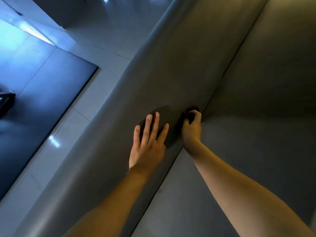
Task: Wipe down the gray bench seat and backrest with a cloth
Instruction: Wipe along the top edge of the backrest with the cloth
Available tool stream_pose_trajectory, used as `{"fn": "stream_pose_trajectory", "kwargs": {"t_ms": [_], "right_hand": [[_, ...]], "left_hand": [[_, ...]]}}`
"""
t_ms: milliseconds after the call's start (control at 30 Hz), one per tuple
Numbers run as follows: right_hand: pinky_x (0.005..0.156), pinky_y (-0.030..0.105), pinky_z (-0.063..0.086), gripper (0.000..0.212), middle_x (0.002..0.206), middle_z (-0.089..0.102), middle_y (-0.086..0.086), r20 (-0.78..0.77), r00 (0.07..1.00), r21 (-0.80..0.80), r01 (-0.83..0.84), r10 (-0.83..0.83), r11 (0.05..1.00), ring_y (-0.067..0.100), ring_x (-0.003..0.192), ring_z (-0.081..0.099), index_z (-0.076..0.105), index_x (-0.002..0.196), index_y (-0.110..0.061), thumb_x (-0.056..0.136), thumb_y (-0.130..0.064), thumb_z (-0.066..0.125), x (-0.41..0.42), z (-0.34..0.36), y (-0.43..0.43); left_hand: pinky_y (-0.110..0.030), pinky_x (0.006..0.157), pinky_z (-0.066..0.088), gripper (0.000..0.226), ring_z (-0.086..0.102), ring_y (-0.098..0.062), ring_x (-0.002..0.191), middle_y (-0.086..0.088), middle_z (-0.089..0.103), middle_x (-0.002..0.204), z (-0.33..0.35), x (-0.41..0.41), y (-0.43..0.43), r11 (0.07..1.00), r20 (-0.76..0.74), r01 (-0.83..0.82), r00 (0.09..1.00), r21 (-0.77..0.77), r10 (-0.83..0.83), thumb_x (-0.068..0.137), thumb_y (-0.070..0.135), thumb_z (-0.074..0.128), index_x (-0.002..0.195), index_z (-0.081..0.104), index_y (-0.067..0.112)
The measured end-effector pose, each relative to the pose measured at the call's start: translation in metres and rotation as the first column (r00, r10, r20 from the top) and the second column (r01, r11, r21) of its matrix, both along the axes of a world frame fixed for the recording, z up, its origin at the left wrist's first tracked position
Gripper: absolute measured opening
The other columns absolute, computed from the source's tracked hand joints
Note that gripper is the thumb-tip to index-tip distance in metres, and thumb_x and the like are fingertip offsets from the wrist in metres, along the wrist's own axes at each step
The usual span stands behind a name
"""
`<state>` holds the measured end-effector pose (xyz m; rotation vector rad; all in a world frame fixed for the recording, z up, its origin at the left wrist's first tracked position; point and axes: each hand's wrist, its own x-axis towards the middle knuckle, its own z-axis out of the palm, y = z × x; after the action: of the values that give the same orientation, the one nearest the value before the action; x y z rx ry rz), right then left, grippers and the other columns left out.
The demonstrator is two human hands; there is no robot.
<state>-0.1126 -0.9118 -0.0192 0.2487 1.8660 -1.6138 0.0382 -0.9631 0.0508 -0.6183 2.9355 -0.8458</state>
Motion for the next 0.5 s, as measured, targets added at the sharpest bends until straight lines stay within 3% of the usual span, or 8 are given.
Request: {"fn": "stream_pose_trajectory", "kwargs": {"t_ms": [33, 133, 200, 267, 367, 500], "right_hand": [[0.072, 0.034, 0.051, 0.022, 0.12, 0.058, 0.008, 0.053, 0.998, 0.006, 0.024, -0.024, 1.0, 0.016, 0.088, 0.058, 0.044, 0.117, -0.032, 0.106, -0.014, 0.043, -0.001, -0.006, 0.001], [0.087, 0.045, 0.055, 0.017, 0.128, 0.053, 0.009, 0.257, 0.956, 0.043, 0.132, -0.139, 0.99, 0.025, 0.099, 0.057, 0.041, 0.117, -0.031, 0.107, -0.017, 0.041, 0.003, -0.007, 0.0], [0.088, 0.045, 0.056, 0.017, 0.127, 0.055, 0.007, 0.278, 0.951, 0.012, 0.139, -0.137, 0.99, 0.024, 0.1, 0.059, 0.043, 0.117, -0.03, 0.106, -0.016, 0.045, 0.005, -0.008, 0.001], [0.084, 0.042, 0.057, 0.018, 0.122, 0.061, 0.006, 0.234, 0.966, -0.037, 0.122, -0.11, 0.992, 0.023, 0.099, 0.063, 0.049, 0.114, -0.029, 0.104, -0.014, 0.049, 0.01, -0.003, 0.006], [0.092, 0.048, 0.058, 0.025, 0.112, 0.066, 0.001, 0.129, 0.989, -0.103, 0.084, -0.07, 0.991, 0.022, 0.101, 0.067, 0.059, 0.106, -0.034, 0.099, -0.01, 0.055, 0.022, 0.012, 0.011], [0.094, 0.051, 0.057, 0.021, 0.111, 0.068, 0.0, -0.057, 0.998, -0.161, -0.013, 0.004, 0.987, 0.019, 0.103, 0.067, 0.064, 0.111, -0.027, 0.096, -0.012, 0.061, 0.034, 0.045, 0.007]], "left_hand": [[-0.056, 0.119, -0.021, 0.07, -0.015, -0.035, 0.155, -0.015, 0.0, 0.169, -0.004, 0.001, -0.002, 1.0, -0.005, 0.004, 1.0, -0.02, -0.004, 0.092, 0.044, 0.056, 0.157, 0.035, 0.03], [-0.056, 0.12, -0.019, 0.067, -0.014, -0.034, 0.155, -0.015, -0.002, 0.169, -0.004, 0.002, -0.002, 0.999, -0.035, 0.03, 0.999, -0.034, -0.032, 0.094, 0.043, 0.05, 0.158, 0.033, 0.03], [-0.057, 0.12, -0.017, 0.066, -0.012, -0.035, 0.155, -0.016, -0.002, 0.169, -0.008, 0.004, -0.002, 0.997, -0.038, 0.043, 0.998, -0.066, -0.046, 0.095, 0.043, 0.046, 0.158, 0.034, 0.03], [-0.057, 0.12, -0.017, 0.065, -0.011, -0.035, 0.155, -0.016, -0.004, 0.168, -0.007, 0.0, -0.004, 0.997, -0.022, 0.038, 0.999, -0.072, -0.04, 0.095, 0.044, 0.043, 0.158, 0.033, 0.03], [-0.057, 0.12, -0.019, 0.067, -0.007, -0.035, 0.155, -0.017, -0.007, 0.168, -0.003, -0.002, -0.001, 0.998, 0.014, 0.019, 1.0, -0.063, -0.018, 0.094, 0.045, 0.042, 0.158, 0.03, 0.031], [-0.05, 0.12, -0.022, 0.072, 0.0, -0.031, 0.156, -0.014, 0.006, 0.169, 0.016, -0.001, 0.002, 0.99, 0.002, 0.042, 0.999, 0.132, -0.043, 0.087, 0.042, 0.061, 0.155, 0.04, 0.027]]}}
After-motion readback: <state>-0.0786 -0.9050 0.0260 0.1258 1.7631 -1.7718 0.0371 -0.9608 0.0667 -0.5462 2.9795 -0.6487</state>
